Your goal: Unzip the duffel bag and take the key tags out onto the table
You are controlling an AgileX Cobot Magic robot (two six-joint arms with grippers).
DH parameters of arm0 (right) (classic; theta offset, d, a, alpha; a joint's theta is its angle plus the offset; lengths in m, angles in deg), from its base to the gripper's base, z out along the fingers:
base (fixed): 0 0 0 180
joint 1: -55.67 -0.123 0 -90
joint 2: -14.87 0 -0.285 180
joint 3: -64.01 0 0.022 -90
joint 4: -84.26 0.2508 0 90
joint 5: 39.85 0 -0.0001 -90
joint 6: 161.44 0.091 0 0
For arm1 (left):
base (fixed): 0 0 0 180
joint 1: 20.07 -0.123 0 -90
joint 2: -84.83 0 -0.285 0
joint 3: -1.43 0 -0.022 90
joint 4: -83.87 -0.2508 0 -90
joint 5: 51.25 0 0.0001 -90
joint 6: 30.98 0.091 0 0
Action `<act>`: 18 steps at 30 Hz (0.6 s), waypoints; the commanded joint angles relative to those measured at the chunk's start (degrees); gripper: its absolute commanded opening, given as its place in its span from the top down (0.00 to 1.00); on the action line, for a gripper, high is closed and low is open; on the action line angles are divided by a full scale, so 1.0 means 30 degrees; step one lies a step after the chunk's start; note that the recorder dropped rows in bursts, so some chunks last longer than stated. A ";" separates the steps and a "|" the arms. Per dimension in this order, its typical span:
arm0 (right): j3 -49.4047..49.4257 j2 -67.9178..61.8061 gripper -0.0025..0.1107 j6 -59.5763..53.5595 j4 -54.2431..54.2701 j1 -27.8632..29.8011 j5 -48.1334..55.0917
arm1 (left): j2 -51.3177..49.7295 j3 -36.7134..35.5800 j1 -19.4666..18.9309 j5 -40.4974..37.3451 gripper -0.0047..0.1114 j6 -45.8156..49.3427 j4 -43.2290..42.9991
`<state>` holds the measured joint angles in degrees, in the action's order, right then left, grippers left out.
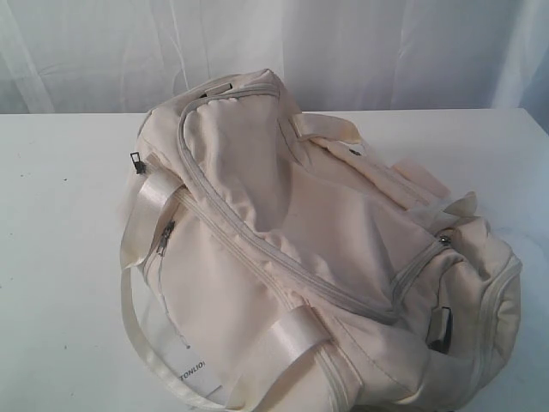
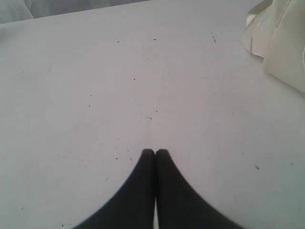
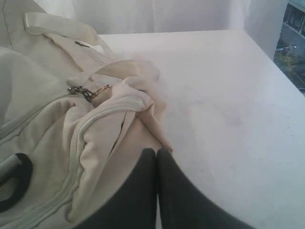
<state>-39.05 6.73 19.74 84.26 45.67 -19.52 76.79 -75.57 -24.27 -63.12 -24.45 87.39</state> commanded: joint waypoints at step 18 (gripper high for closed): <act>-0.1054 -0.0248 0.98 0.9280 -0.3418 -0.0076 -1.2873 | -0.1177 0.0951 0.0065 1.4002 0.96 -0.8189 0.2741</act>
<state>-39.85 6.73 43.05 81.98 45.67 -61.37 75.88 -75.41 -24.27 -22.37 -48.19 98.54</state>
